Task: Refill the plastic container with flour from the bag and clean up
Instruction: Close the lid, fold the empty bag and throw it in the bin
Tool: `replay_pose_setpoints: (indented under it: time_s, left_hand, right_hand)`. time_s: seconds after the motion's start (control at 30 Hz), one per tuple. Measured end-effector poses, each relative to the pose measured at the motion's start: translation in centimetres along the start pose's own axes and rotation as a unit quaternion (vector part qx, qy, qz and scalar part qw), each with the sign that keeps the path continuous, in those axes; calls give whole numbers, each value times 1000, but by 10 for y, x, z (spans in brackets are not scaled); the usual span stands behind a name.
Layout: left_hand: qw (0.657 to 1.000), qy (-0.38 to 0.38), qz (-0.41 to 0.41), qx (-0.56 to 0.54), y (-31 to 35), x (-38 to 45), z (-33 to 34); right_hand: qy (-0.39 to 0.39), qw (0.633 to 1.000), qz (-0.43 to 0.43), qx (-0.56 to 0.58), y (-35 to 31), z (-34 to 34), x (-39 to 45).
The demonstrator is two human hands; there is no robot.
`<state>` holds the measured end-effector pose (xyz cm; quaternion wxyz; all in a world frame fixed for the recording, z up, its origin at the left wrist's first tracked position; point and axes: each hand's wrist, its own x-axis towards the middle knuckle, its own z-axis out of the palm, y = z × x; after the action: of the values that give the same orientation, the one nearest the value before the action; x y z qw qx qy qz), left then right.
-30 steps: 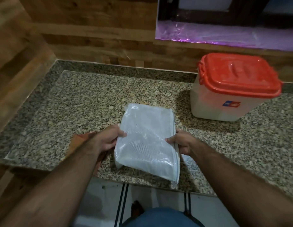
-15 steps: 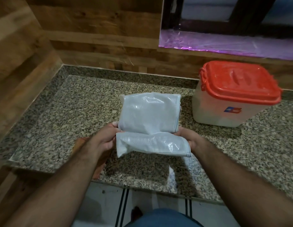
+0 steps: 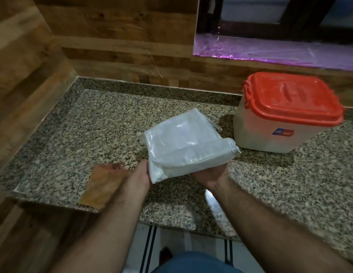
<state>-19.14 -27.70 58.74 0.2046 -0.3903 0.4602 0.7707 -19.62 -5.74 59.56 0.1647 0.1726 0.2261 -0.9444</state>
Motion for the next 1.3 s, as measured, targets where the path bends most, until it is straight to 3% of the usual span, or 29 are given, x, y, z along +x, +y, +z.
replay_pose_setpoints:
  time_s: [0.13, 0.27, 0.37, 0.43, 0.53, 0.63, 0.73, 0.9, 1.0, 1.13, 1.2, 1.3]
  left_hand:
    - [993, -64, 0, -97, -14, -21, 33]
    - [989, -116, 26, -88, -29, -20, 50]
    - [987, -156, 40, 12, -45, -21, 45]
    - [982, -169, 41, 67, -47, -21, 34]
    - [986, -160, 42, 2, -31, -8, 4]
    - [986, -125, 95, -49, 4, 0, -10]
    - [985, -101, 139, 30, 39, 8, -10]
    - [914, -251, 162, 272, 65, -12, 21]
    - [911, -209, 183, 305, 62, -24, 38]
    - [898, -138, 207, 362, 48, -23, 50]
    - [907, -104, 206, 352, 41, -23, 53]
    - [927, -97, 173, 319, 44, -23, 44]
  right_hand:
    - [38, 998, -44, 4, 18, 24, 2]
    - [99, 989, -106, -36, 18, 19, 16]
    - [113, 986, -76, -93, 6, 10, 25]
    - [100, 987, -74, -100, -6, 4, 30]
    - [45, 991, -65, -109, -22, 11, 29]
    - [24, 985, -67, -159, -35, 14, 28]
    - [3, 978, -69, -196, -41, 20, 26]
    - [54, 955, -38, -289, -37, 27, 20]
    - [59, 932, -68, -351, -36, 24, 19]
    - [38, 875, -111, -470, -34, 19, 17]
    - [9, 881, -77, -467, -38, 20, 13]
    - [-19, 919, 47, -391, -52, 19, 11]
